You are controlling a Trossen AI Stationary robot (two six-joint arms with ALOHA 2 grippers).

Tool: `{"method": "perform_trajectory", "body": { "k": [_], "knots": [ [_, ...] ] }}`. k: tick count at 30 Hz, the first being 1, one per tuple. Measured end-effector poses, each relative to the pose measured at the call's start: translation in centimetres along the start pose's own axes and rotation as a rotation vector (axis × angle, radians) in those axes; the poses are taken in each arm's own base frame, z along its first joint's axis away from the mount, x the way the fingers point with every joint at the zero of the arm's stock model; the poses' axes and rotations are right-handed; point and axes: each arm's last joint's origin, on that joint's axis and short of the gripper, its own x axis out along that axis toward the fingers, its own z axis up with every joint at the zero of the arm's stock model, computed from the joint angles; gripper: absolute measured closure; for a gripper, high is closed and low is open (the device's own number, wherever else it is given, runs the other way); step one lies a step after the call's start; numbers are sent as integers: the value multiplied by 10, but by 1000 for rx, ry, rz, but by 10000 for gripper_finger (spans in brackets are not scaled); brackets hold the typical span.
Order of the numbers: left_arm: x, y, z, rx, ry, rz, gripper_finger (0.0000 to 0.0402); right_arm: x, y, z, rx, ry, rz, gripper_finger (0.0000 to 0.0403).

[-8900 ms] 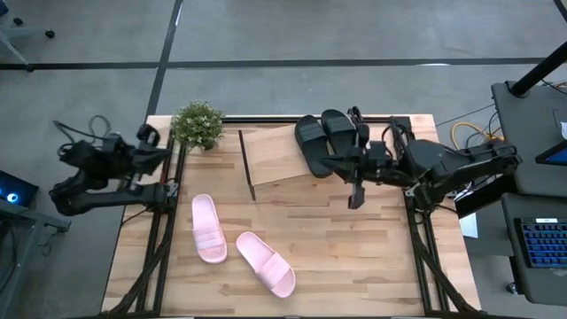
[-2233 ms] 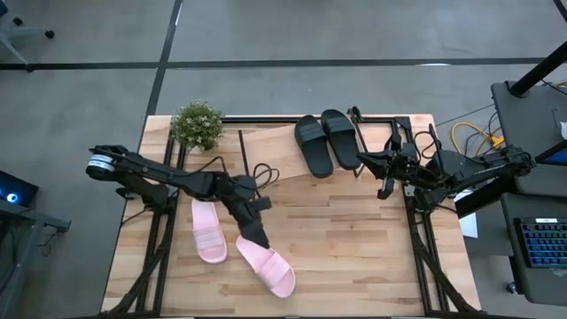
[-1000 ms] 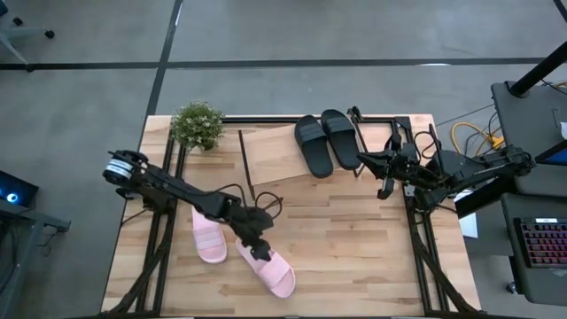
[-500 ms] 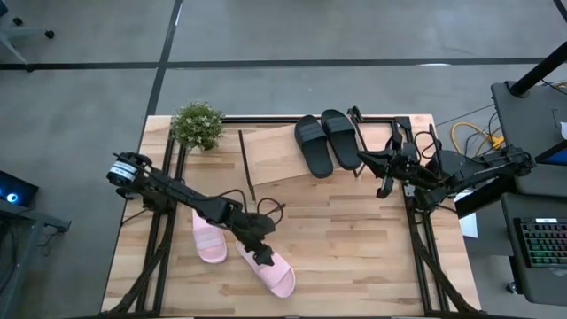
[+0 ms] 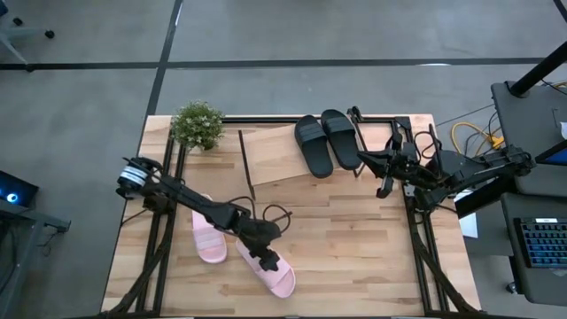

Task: Pick and place slides into the shelf
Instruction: Put the bottom pink slipper on the shelf

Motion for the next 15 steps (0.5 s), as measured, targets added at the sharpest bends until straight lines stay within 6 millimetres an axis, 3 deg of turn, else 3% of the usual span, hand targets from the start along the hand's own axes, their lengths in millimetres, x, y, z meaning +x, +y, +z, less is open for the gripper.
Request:
{"method": "perform_trajectory", "body": {
  "k": [15],
  "knots": [
    [1,4,-2,14,10,11,167,-3,-2,3,4,-11,2,394]
  ]
}}
